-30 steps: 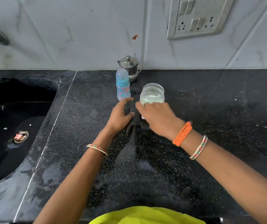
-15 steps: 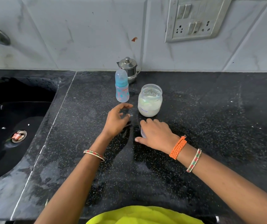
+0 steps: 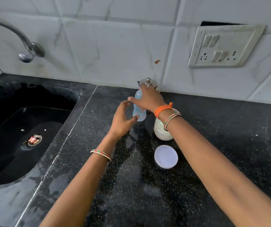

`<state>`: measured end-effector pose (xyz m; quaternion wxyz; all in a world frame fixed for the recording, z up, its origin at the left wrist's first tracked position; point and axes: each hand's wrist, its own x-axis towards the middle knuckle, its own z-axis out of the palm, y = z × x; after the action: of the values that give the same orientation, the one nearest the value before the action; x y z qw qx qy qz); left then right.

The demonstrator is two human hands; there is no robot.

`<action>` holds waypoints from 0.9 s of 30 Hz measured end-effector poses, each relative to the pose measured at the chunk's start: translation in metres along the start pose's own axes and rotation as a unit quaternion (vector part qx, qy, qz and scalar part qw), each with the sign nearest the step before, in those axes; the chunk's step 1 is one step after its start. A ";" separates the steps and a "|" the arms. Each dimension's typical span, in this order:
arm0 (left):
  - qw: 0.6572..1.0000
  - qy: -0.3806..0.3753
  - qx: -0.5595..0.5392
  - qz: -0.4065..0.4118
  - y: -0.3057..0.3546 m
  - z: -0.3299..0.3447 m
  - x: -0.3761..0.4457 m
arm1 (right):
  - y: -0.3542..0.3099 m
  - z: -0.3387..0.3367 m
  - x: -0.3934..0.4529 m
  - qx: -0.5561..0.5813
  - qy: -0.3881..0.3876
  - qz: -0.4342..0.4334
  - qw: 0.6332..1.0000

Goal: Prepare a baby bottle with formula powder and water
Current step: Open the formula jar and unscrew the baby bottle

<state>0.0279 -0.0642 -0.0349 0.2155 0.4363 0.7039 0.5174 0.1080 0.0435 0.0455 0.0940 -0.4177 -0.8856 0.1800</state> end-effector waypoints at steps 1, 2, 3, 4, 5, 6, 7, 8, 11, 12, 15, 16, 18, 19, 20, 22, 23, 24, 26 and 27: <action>1.000 -0.004 0.003 -0.008 -0.002 -0.002 -0.001 | -0.002 0.006 0.002 -0.013 -0.007 -0.009 1.000; 1.000 -0.007 0.008 -0.015 -0.005 -0.004 -0.004 | -0.005 0.011 0.001 -0.021 -0.008 -0.023 0.999; 1.000 -0.007 0.014 -0.017 -0.010 -0.007 -0.007 | -0.008 0.014 -0.002 -0.020 -0.010 -0.034 0.999; 1.000 -0.005 0.018 -0.010 -0.012 -0.010 -0.010 | -0.013 0.015 -0.007 -0.010 -0.014 -0.042 0.999; 1.000 -0.003 0.016 -0.007 -0.014 -0.014 -0.014 | -0.019 0.017 -0.014 0.010 -0.022 -0.046 0.999; 1.000 -0.002 0.004 -0.002 -0.016 -0.017 -0.018 | -0.025 0.018 -0.022 0.030 -0.025 -0.050 0.998; 1.000 0.000 -0.018 0.002 -0.016 -0.019 -0.024 | -0.030 0.020 -0.030 0.041 -0.024 -0.058 0.997; 0.999 -0.001 -0.040 0.000 -0.015 -0.021 -0.031 | -0.035 0.023 -0.039 0.037 -0.019 -0.069 0.997; 0.992 -0.035 -0.121 -0.009 -0.019 -0.022 -0.048 | -0.043 0.027 -0.059 -0.060 0.008 -0.114 0.992; 0.987 -0.056 -0.149 -0.006 -0.021 -0.022 -0.054 | -0.043 0.026 -0.064 -0.087 0.015 -0.124 0.988; 0.979 -0.104 -0.173 -0.015 -0.023 -0.027 -0.062 | -0.042 0.022 -0.071 -0.083 -0.013 -0.136 0.987; 0.978 -0.118 -0.168 -0.020 -0.024 -0.030 -0.062 | -0.041 0.021 -0.072 -0.082 -0.032 -0.155 0.984; 0.977 -0.146 -0.156 -0.021 -0.025 -0.036 -0.064 | -0.041 0.015 -0.071 -0.077 -0.101 -0.209 0.970; 0.976 -0.157 -0.151 -0.023 -0.026 -0.038 -0.064 | -0.040 0.011 -0.069 -0.072 -0.139 -0.232 0.960; 0.975 -0.164 -0.146 -0.027 -0.026 -0.039 -0.064 | -0.039 0.006 -0.067 -0.062 -0.176 -0.249 0.951; 0.974 -0.174 -0.139 -0.033 -0.025 -0.040 -0.064 | -0.037 -0.004 -0.062 -0.033 -0.244 -0.248 0.937; 0.973 -0.181 -0.139 -0.033 -0.023 -0.041 -0.064 | -0.037 -0.008 -0.061 -0.019 -0.276 -0.244 0.929; 0.973 -0.188 -0.133 -0.034 -0.022 -0.041 -0.064 | -0.038 -0.011 -0.061 -0.015 -0.299 -0.250 0.921; 0.972 -0.198 -0.125 -0.037 -0.022 -0.043 -0.064 | -0.041 -0.012 -0.060 -0.043 -0.302 -0.289 0.907; 0.971 -0.200 -0.125 -0.039 -0.022 -0.043 -0.065 | -0.043 -0.012 -0.060 -0.053 -0.296 -0.305 0.904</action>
<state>0.0208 -0.1437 -0.0484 0.4249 0.4725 0.5928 0.4947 0.1193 -0.0255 0.0726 -0.1444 -0.0596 -0.9650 0.2104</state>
